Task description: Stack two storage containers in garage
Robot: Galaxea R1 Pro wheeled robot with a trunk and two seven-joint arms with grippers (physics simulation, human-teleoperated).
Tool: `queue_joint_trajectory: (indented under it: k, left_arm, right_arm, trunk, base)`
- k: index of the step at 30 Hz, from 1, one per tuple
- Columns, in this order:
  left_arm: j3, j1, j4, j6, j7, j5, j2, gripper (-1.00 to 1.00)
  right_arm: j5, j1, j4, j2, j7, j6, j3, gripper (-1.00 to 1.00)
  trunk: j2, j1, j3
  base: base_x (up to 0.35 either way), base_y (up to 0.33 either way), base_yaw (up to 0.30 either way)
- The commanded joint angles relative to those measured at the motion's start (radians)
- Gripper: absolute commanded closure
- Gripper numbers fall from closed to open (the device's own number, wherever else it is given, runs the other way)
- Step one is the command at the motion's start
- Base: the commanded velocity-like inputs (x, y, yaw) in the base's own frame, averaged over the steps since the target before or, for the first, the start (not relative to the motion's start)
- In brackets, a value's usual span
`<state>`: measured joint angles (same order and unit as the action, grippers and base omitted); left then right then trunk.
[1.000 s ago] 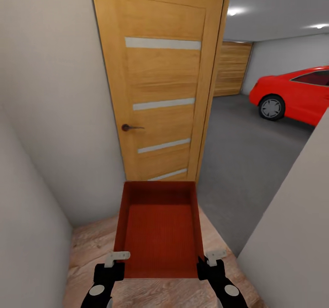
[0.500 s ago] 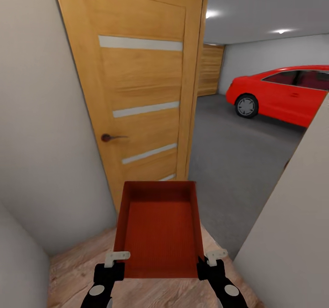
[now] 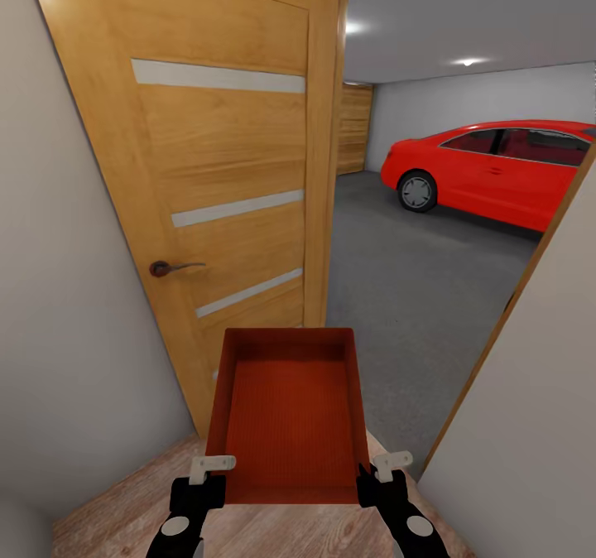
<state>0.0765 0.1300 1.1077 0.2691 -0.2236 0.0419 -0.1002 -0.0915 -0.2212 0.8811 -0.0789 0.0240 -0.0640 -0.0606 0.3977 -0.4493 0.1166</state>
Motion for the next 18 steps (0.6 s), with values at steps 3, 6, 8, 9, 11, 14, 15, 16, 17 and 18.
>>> queue_joint_trajectory:
  k: [3, 6, 8, 9, 11, 14, 15, 16, 17, 18]
  left_arm:
    - [-0.023, 0.001, 0.003, 0.007, -0.008, 0.010, 0.001, 1.00]
    - [-0.023, 0.001, 0.003, 0.007, -0.008, 0.009, 0.001, 1.00]
    - [0.008, -0.005, -0.004, 0.007, 0.001, 0.001, -0.006, 1.00]
    - [-0.006, -0.011, -0.009, 0.006, 0.001, 0.007, -0.011, 1.00]
    - [-0.021, -0.020, -0.018, 0.006, 0.001, 0.016, -0.019, 1.00]
    - [-0.023, -0.025, -0.030, 0.004, 0.000, 0.013, -0.017, 1.00]
    - [-0.025, -0.027, -0.034, 0.003, -0.001, 0.015, -0.019, 1.00]
    - [-0.029, -0.028, -0.039, 0.002, -0.001, 0.019, -0.024, 1.00]
    - [-0.032, -0.029, -0.043, 0.002, -0.002, 0.024, -0.028, 1.00]
    - [-0.036, -0.029, -0.047, 0.001, -0.002, 0.029, -0.032, 1.00]
  right_arm:
    - [-0.008, 0.000, 0.002, 0.001, 0.005, -0.005, 0.002, 1.00]
    - [-0.008, 0.000, 0.002, 0.000, 0.006, -0.004, 0.002, 1.00]
    - [-0.014, 0.000, -0.004, -0.006, 0.001, -0.010, 0.005, 1.00]
    - [-0.014, 0.000, -0.012, -0.011, 0.002, -0.010, 0.005, 1.00]
    - [-0.014, 0.000, -0.030, -0.009, 0.002, -0.010, 0.004, 1.00]
    - [-0.012, 0.000, -0.051, -0.011, 0.000, -0.005, 0.002, 1.00]
    - [-0.010, 0.000, -0.057, -0.007, 0.002, -0.003, 0.000, 1.00]
    - [-0.010, 0.000, -0.061, -0.004, 0.002, -0.002, -0.002, 1.00]
    - [-0.009, 0.000, -0.064, -0.002, 0.003, -0.001, -0.004, 1.00]
    - [-0.009, 0.000, -0.066, 0.000, 0.003, -0.001, -0.006, 1.00]
  trunk:
    - [0.002, -0.001, 0.002]
    - [0.002, -0.001, 0.002]
    - [0.002, -0.001, 0.002]
    - [0.002, -0.001, 0.002]
    - [0.002, -0.001, 0.002]
    - [0.002, -0.001, 0.002]
    - [0.002, -0.001, 0.002]
    - [0.002, -0.001, 0.002]
    - [0.002, -0.001, 0.002]
    - [0.002, -0.001, 0.002]
  base:
    - [0.007, 0.004, -0.004]
    - [0.002, 0.001, -0.001]
    - [0.000, 0.000, 0.000]
    - [0.000, 0.000, 0.000]
    - [0.000, 0.000, 0.000]
    - [0.000, 0.000, 0.000]
    - [0.000, 0.000, 0.000]
    - [0.000, 0.000, 0.000]
    - [0.000, 0.000, 0.000]
    - [0.000, 0.000, 0.000]
